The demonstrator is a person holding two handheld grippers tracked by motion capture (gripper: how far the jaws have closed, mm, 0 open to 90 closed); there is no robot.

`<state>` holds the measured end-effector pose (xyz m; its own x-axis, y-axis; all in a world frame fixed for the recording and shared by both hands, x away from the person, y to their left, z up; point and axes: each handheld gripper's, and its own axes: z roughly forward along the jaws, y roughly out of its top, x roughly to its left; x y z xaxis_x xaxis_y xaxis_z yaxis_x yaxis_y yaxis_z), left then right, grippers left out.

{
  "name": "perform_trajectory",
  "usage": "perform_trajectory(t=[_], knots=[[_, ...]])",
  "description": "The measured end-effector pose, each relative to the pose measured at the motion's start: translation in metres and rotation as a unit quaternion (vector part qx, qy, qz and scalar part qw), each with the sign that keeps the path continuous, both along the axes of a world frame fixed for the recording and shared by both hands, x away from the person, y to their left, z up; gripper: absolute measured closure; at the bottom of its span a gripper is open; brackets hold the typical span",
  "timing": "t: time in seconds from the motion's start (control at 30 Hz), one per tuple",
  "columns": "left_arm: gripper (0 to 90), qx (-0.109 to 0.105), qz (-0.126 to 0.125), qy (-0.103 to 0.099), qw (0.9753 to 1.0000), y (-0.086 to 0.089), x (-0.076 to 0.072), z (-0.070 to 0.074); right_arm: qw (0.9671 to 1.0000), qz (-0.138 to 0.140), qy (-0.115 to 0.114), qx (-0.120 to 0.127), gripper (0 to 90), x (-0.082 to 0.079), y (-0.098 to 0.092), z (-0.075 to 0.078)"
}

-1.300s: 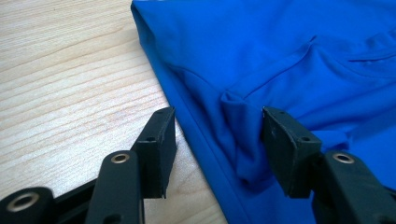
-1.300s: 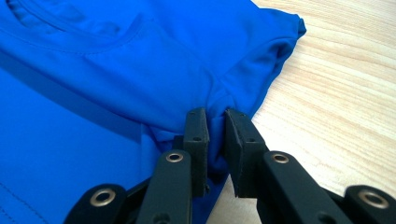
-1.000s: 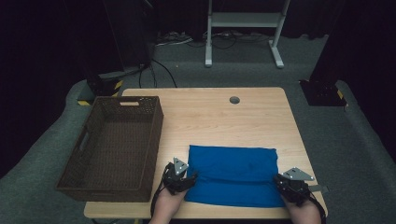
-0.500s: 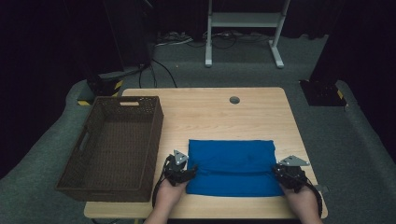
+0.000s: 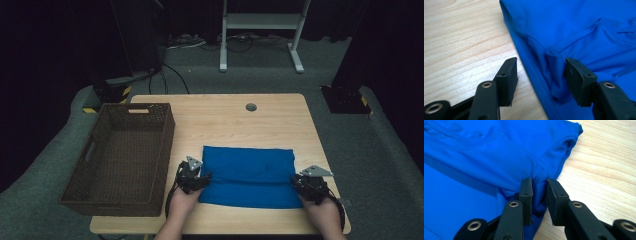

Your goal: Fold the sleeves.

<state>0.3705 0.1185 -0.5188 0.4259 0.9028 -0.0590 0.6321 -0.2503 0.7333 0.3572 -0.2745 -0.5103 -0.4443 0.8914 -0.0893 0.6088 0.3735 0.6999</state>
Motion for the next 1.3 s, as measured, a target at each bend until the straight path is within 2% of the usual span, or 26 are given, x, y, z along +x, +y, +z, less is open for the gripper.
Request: perform_trajectory(t=[0.1,0.17,0.3,0.4,0.5,0.63,0.73,0.83,0.93,1.07,1.3], knots=[[43.6,-0.003,-0.006,0.003,1.0,-0.001,0.0,0.003,1.0,-0.001,0.003,-0.009,70.0,0.001,0.001,0.002],[40.3,-0.014,-0.012,0.002,0.9998,-0.001,-0.001,0.007,0.9999,-0.005,0.002,-0.011,65.6,0.002,0.0,0.003],[37.5,-0.028,-0.021,-0.009,0.9993,-0.004,-0.002,0.021,0.9999,-0.01,-0.008,0.009,63.3,0.001,-0.001,0.007],[37.5,-0.023,-0.032,-0.015,0.9991,-0.01,-0.001,0.03,0.9996,-0.004,-0.02,0.018,62.2,0.0,0.0,0.012],[45.9,-0.019,-0.038,-0.02,0.9989,-0.017,0.001,0.036,0.9992,-0.001,-0.033,0.023,61.0,-0.001,0.002,0.018],[48.4,-0.007,-0.044,-0.011,0.999,-0.029,0.007,0.036,0.9984,0.009,-0.045,0.034,61.1,-0.001,0.008,0.026],[48.1,0.0,-0.05,-0.004,0.9988,-0.039,0.011,0.033,0.9984,0.018,-0.042,0.034,61.4,0.003,0.014,0.028],[49.1,0.013,-0.058,-0.005,0.9982,-0.05,0.015,0.029,0.9986,0.024,-0.026,0.039,62.1,0.011,0.021,0.023],[49.9,0.016,-0.061,-0.001,0.998,-0.058,0.019,0.025,0.9988,0.028,-0.016,0.037,63.3,0.017,0.027,0.021],[53.9,0.021,-0.064,0.003,0.9977,-0.066,0.027,0.022,0.9985,0.038,-0.011,0.037,65.6,0.024,0.038,0.022],[58.7,0.027,-0.072,0.015,0.9969,-0.074,0.032,0.012,0.9983,0.045,0.016,0.033,67.5,0.04,0.055,0.018]])
